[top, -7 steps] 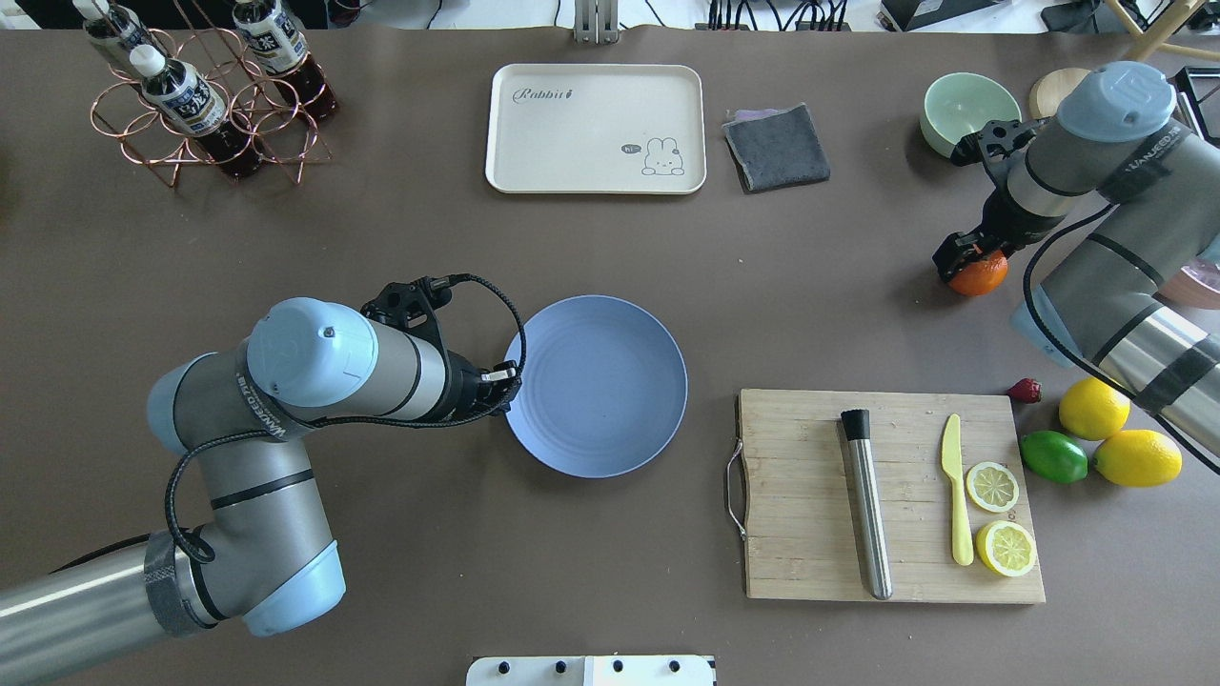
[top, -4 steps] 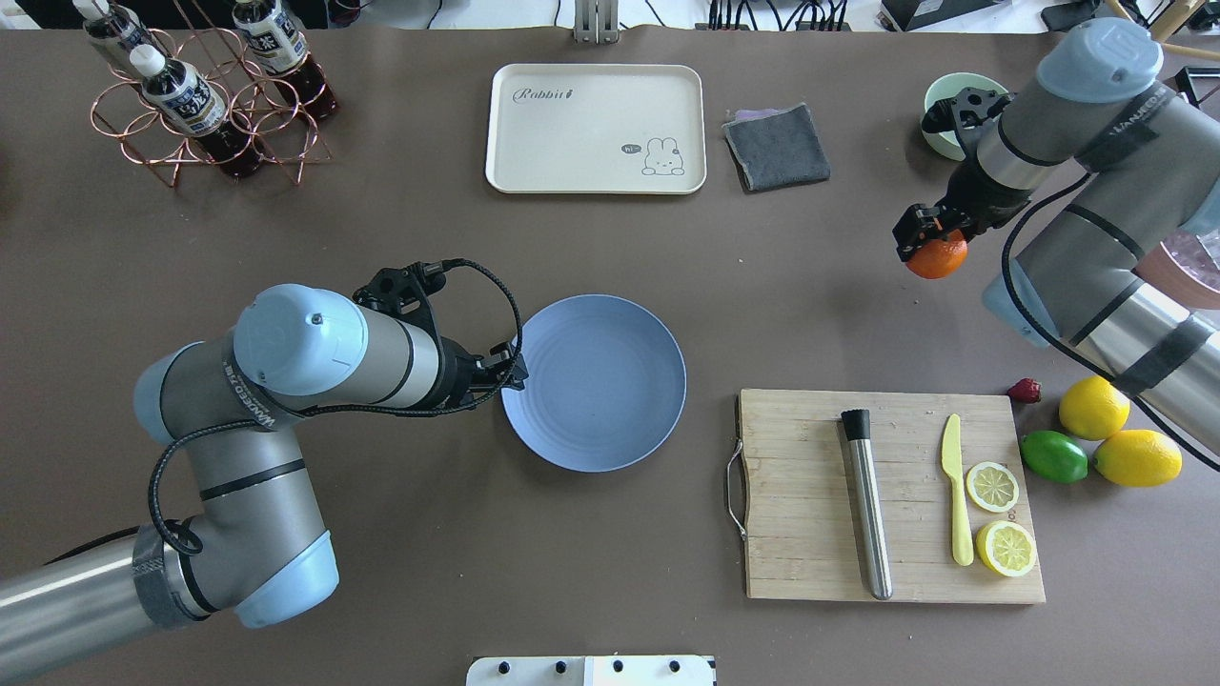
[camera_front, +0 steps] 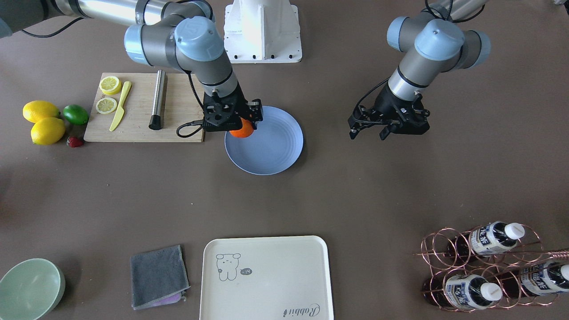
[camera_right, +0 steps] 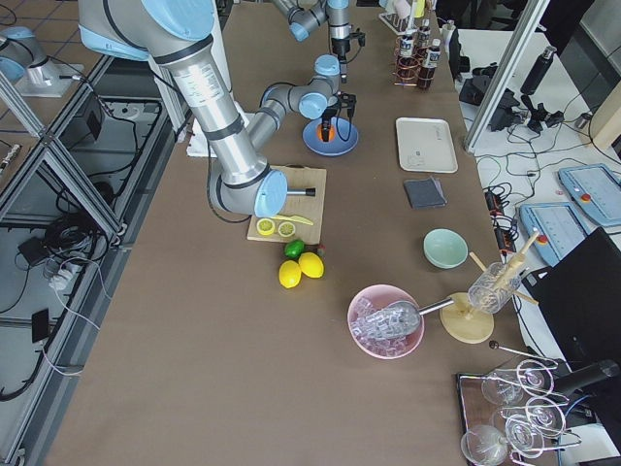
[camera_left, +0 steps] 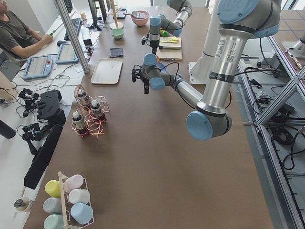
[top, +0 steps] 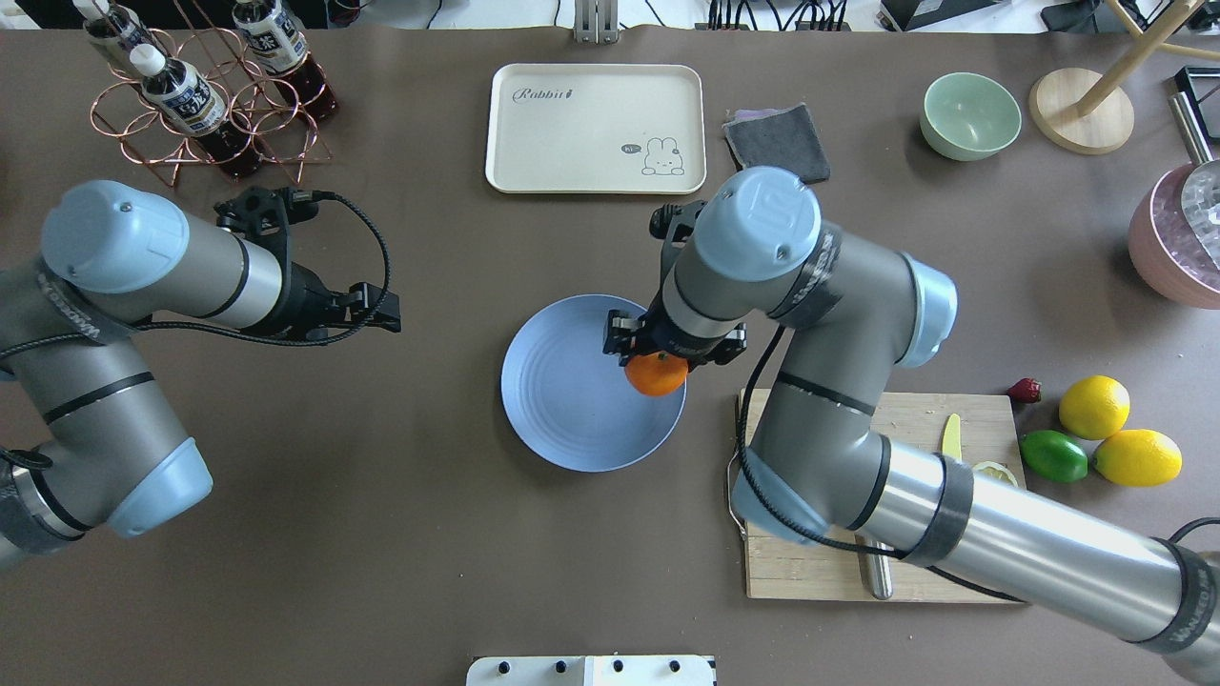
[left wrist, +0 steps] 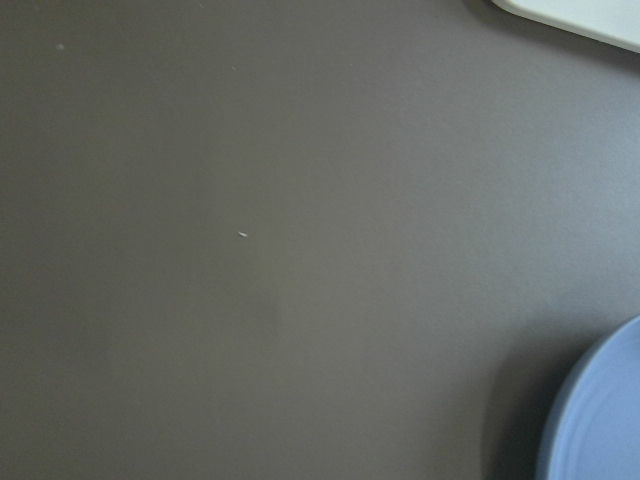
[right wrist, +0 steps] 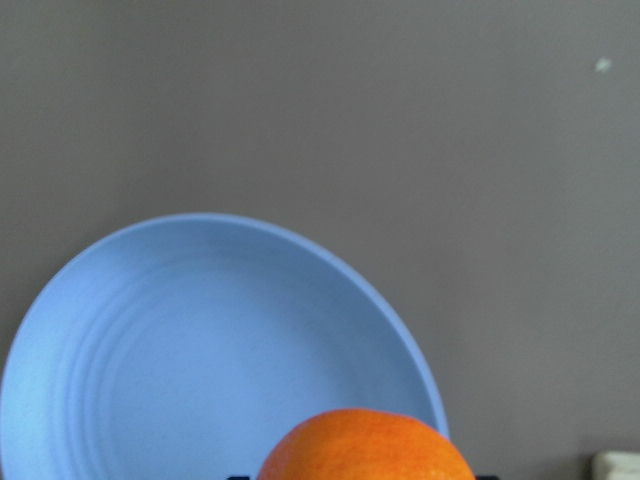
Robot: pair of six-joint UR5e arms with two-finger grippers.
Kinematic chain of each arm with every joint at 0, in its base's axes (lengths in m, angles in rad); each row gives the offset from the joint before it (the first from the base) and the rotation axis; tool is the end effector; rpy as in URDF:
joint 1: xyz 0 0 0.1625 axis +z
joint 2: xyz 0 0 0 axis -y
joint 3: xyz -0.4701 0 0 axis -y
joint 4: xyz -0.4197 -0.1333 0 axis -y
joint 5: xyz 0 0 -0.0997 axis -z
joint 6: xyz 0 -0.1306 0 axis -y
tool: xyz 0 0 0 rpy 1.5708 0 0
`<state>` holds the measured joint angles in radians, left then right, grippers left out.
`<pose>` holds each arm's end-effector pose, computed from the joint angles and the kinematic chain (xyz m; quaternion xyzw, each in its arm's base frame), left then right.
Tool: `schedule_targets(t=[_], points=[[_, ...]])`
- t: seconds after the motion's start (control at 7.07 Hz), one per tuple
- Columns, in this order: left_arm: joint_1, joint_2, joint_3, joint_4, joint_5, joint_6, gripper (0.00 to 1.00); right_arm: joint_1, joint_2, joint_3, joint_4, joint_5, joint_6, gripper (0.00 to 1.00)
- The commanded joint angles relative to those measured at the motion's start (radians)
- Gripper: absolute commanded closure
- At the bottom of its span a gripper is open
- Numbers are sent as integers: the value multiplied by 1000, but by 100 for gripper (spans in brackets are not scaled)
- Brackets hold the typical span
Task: Pick orange to plate
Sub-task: 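Carry the orange with the right gripper over the blue plate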
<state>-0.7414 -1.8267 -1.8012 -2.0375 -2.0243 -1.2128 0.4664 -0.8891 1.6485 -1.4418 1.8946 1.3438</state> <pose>0.4232 -0.4907 0.4079 0.0632 0.4855 -0.0637 0.8696 -0.6372 -0.4235 0.2393 0.0072 -0.4483 0.0376 0.8930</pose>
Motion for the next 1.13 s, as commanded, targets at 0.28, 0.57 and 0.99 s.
schedule_targets(t=[0.28,0.57,0.99], points=[[-41,27,-6,0,-14,49,3,-63,93,-113,12,-92,58,100],[-41,32,-3,-1,-16,49,3,-34,95,-133,11,-92,34,100],[-39,29,-6,-3,-14,42,3,-22,108,-180,11,-91,12,63]])
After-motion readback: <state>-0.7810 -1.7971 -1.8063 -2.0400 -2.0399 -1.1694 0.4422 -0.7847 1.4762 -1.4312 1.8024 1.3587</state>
